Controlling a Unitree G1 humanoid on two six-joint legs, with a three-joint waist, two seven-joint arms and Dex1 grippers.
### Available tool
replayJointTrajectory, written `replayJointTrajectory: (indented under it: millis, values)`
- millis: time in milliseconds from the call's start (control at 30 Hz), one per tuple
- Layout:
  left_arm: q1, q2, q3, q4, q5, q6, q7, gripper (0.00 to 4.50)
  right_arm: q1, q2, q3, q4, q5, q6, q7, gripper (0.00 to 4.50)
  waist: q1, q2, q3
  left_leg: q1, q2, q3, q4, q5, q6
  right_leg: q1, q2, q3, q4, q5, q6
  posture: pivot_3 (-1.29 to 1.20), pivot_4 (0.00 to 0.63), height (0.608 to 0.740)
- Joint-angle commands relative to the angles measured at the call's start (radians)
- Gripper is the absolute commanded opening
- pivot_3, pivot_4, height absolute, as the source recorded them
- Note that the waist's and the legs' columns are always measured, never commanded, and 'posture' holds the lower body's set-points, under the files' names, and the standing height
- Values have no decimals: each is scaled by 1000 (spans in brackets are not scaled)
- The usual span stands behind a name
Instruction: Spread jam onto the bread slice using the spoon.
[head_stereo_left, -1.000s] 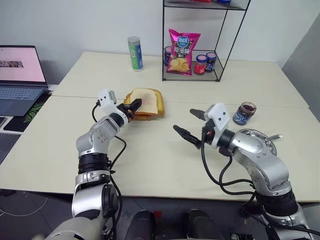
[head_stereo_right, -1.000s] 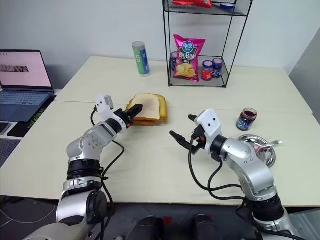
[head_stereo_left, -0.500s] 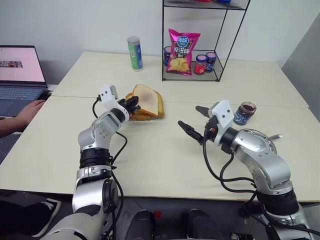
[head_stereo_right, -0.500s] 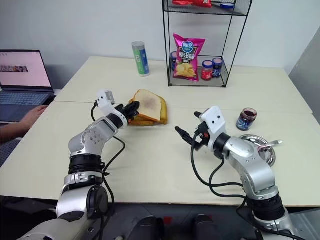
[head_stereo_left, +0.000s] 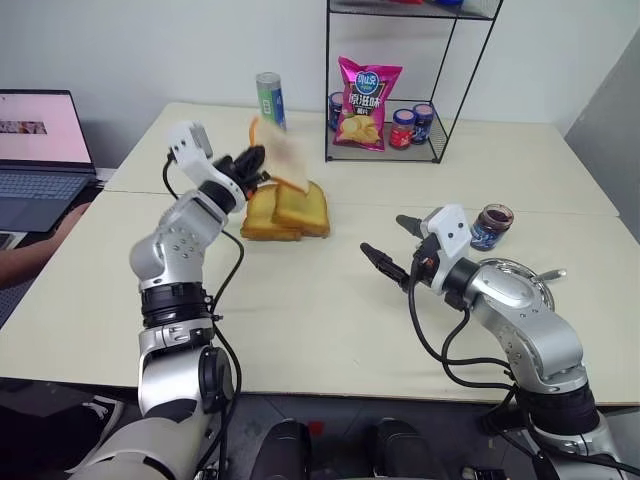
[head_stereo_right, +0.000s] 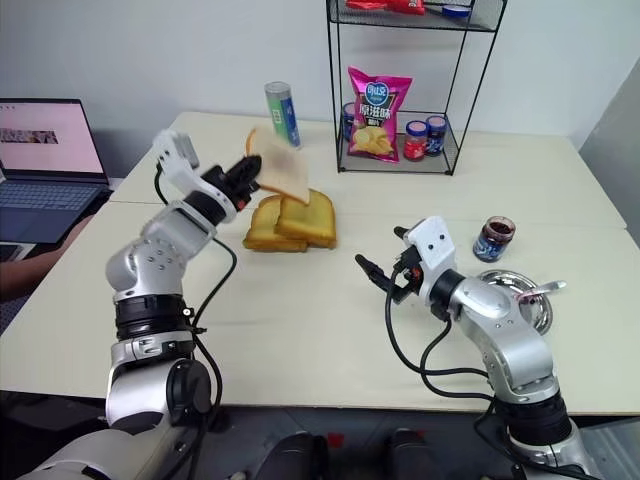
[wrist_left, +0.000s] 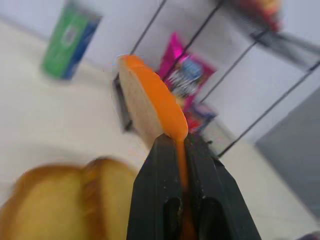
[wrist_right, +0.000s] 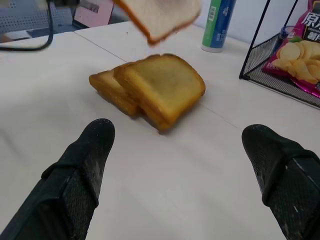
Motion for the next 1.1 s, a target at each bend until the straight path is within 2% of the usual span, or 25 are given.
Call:
replayJointTrajectory:
  millis: [33,100,233,300,367,433,667,733,933,1100]
  values:
    - [-15,54,-17,-156,-132,147,-63,3,48,-43,-69,-122,38,46,-1,4500,0,0,0,0,0,0,0,0,0,0,0,0,0,0,0,0,150,740]
    - [7,69,-52,-206,-158,196,-87,3,80,-71,-93,-161,52,74,3,4500,0,0,0,0,0,0,0,0,0,0,0,0,0,0,0,0,150,740]
    - [118,81,-204,-315,-125,230,-158,3,213,-153,-200,-278,75,126,16,4500,4,0,0,1,-1,0,0,1,-1,1,0,0,0,0,0,0,150,740]
    - [162,56,-252,-337,-121,231,-165,3,282,-176,-252,-324,95,146,19,4500,3,0,0,2,-1,0,0,1,-1,2,0,0,0,0,0,0,150,740]
    - [238,29,-377,-365,-72,197,-207,3,384,-193,-314,-385,116,168,25,4500,4,0,0,2,0,0,0,1,-2,1,0,1,0,-1,1,0,150,740]
    - [284,-3,-443,-360,-37,166,-223,3,451,-201,-350,-429,130,182,22,4500,6,1,-1,2,0,0,-1,1,-2,2,0,1,0,-1,1,0,150,740]
    - [277,-174,-509,-183,44,75,-213,3,565,-173,-375,-482,124,187,-33,4500,2,1,-1,4,0,0,0,2,-2,2,1,1,0,-2,2,0,150,740]
    - [255,-198,-564,-61,167,-41,-195,3,580,-153,-363,-491,120,184,-57,4500,4,1,-1,4,0,0,0,2,-1,2,1,1,0,-2,2,0,150,740]
    - [184,-232,-695,188,416,-305,-231,3,582,-135,-344,-495,113,178,-92,4500,5,1,-1,1,-1,-1,0,2,-1,1,1,1,-3,-2,3,0,150,740]
    - [180,-237,-701,236,493,-378,-243,3,578,-128,-365,-467,96,155,-113,4500,6,1,-1,-1,0,-1,0,1,-1,0,1,1,-4,-2,3,0,150,740]
